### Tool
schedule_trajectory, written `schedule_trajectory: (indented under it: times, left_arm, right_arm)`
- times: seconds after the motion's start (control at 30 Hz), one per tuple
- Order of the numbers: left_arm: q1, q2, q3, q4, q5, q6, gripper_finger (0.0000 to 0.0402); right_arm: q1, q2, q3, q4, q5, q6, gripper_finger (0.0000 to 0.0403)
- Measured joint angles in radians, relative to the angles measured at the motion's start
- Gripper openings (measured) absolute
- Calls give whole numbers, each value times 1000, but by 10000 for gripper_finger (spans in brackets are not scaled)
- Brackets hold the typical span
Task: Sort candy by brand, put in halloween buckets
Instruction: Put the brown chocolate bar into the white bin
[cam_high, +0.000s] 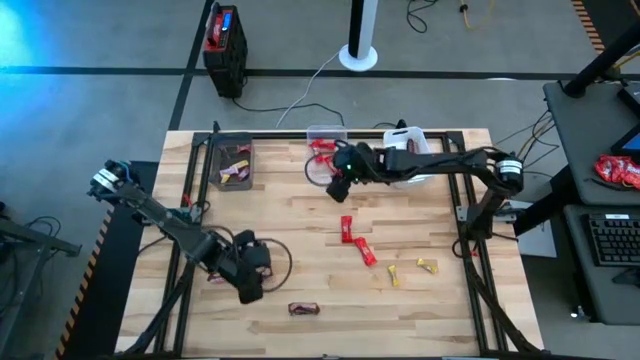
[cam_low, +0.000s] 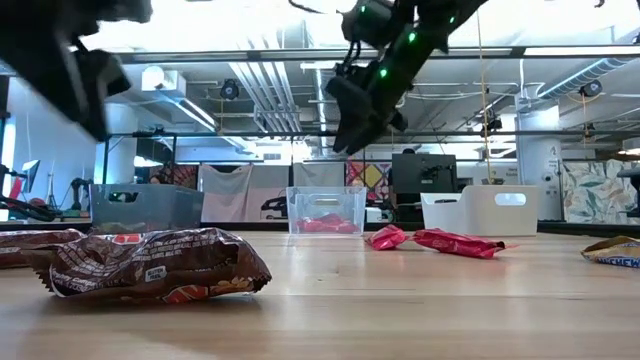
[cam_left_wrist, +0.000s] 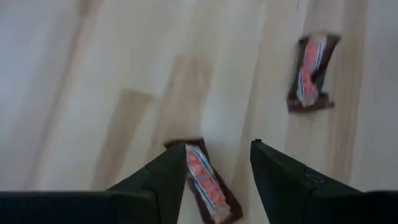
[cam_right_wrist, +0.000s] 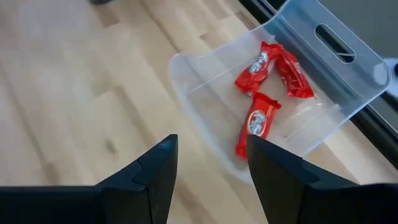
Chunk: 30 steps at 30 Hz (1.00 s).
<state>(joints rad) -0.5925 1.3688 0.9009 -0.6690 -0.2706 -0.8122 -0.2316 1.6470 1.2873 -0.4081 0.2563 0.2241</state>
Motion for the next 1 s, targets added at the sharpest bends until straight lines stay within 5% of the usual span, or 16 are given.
schedule_trajectory:
  times: [0.27,0.67,1.0]
  left_arm:
    - [-60,118,-1,-1,-7,-194,166]
    - [-74,192,-50,-5,-104,-223,244]
    - [-125,246,-112,77,-86,-254,251]
  right_arm:
    - [132,-54,-13,-32,112,44,190]
    - [201,-55,-27,-36,147,81,196]
    - [201,-55,-39,-45,164,104,196]
